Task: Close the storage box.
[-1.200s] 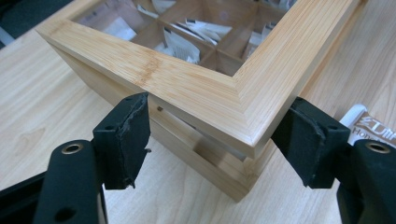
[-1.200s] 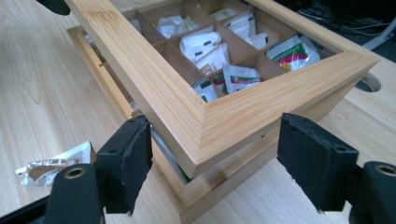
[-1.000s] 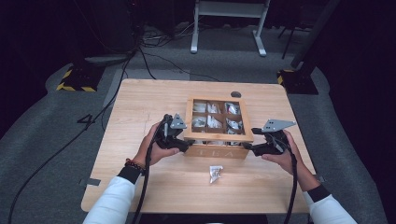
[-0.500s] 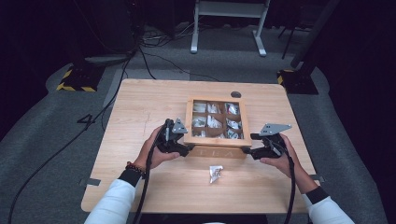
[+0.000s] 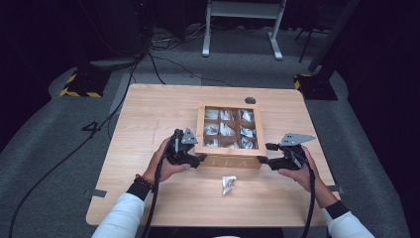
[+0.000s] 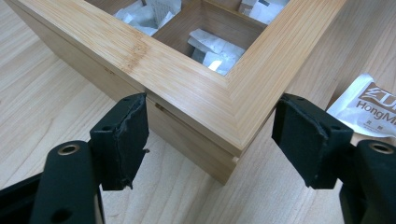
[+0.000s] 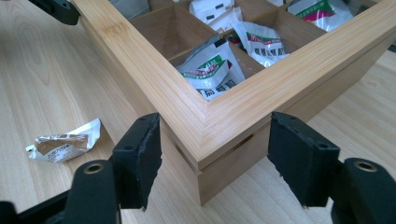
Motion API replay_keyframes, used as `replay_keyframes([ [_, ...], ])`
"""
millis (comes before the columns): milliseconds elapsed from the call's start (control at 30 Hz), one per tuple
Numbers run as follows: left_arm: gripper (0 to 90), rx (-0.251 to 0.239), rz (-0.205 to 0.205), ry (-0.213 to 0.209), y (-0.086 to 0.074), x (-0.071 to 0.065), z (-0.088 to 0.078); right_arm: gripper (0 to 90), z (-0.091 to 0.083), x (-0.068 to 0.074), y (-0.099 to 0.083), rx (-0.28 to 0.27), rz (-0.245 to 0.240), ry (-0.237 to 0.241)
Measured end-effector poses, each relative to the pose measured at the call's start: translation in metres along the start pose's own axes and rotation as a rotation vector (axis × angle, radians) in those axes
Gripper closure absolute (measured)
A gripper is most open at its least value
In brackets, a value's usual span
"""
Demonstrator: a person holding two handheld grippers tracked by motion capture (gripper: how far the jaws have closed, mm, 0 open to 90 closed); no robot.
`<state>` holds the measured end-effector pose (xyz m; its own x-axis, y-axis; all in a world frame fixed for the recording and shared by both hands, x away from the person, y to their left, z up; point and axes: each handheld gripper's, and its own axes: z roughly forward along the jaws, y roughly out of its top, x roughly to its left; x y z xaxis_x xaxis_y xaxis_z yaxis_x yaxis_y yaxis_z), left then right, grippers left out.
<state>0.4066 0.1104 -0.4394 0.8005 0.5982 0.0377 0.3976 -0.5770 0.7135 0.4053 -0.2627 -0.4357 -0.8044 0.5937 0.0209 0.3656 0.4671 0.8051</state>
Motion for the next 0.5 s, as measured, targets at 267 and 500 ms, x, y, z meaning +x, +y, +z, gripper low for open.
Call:
replay_keyframes([
  [267, 28.2, 0.001, 0.003, 0.007, 0.0001, -0.0013, -0.0001, 35.8, 0.001, 0.0023, 0.0022, 0.014, -0.014, -0.016],
  [500, 28.3, 0.004, 0.018, 0.019, 0.0014, -0.0039, -0.0039, 35.0, -0.0006, 0.0054, 0.0052, 0.022, -0.04, -0.017],
])
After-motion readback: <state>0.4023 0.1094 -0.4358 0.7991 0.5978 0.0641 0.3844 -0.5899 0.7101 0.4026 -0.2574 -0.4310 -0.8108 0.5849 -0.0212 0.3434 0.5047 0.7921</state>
